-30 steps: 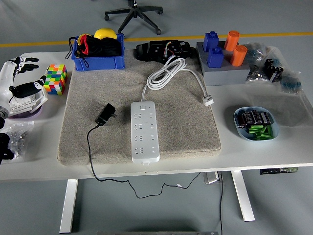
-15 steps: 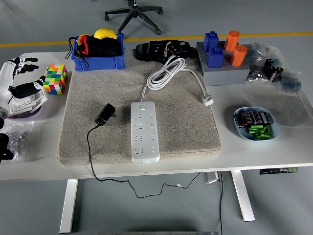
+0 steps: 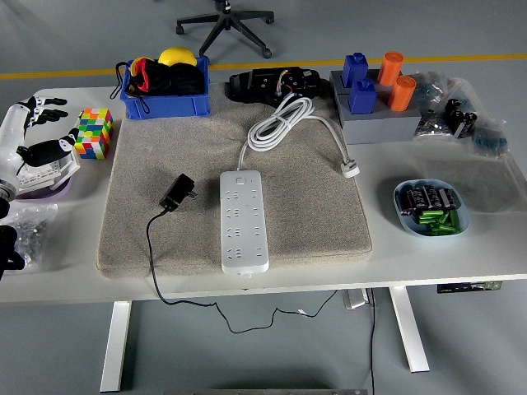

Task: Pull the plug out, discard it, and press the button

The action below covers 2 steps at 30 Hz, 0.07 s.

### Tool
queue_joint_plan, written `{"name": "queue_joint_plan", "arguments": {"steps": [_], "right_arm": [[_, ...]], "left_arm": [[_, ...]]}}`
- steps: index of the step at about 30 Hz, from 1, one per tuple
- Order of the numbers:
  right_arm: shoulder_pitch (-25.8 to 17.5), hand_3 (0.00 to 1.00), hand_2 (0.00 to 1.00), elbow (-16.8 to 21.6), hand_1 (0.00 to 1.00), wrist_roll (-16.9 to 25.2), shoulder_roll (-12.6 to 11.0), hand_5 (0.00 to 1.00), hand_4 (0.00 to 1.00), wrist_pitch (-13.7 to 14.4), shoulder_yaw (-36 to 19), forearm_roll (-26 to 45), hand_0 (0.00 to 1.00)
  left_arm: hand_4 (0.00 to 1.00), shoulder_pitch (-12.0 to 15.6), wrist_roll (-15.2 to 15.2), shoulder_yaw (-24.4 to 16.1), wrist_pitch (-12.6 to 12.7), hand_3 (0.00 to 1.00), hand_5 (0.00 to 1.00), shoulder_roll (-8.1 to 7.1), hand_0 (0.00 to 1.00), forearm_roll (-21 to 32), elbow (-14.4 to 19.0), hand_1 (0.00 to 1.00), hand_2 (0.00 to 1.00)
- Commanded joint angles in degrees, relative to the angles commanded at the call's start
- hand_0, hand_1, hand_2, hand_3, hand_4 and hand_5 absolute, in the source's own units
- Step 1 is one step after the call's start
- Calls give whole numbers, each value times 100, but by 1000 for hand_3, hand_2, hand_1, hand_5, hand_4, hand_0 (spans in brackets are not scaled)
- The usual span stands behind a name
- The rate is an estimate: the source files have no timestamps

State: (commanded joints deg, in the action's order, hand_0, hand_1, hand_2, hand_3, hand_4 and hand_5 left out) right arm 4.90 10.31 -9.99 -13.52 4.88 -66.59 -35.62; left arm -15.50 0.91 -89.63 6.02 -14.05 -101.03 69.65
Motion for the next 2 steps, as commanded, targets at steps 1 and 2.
{"name": "queue_joint_plan", "arguments": {"steps": [1,2], "right_arm": [[-2,619,651,0,664,1,3,505,660,-1,-2,0,753],[-4,619,651,0,664,1,6,505,660,-2,-7,-4,753]], "left_arm": [[695,0,-1,3,0,707,9,2,735,3,2,673,641],[695,0,-1,8,-2,707,9,3,735,6,3,673,641]]}}
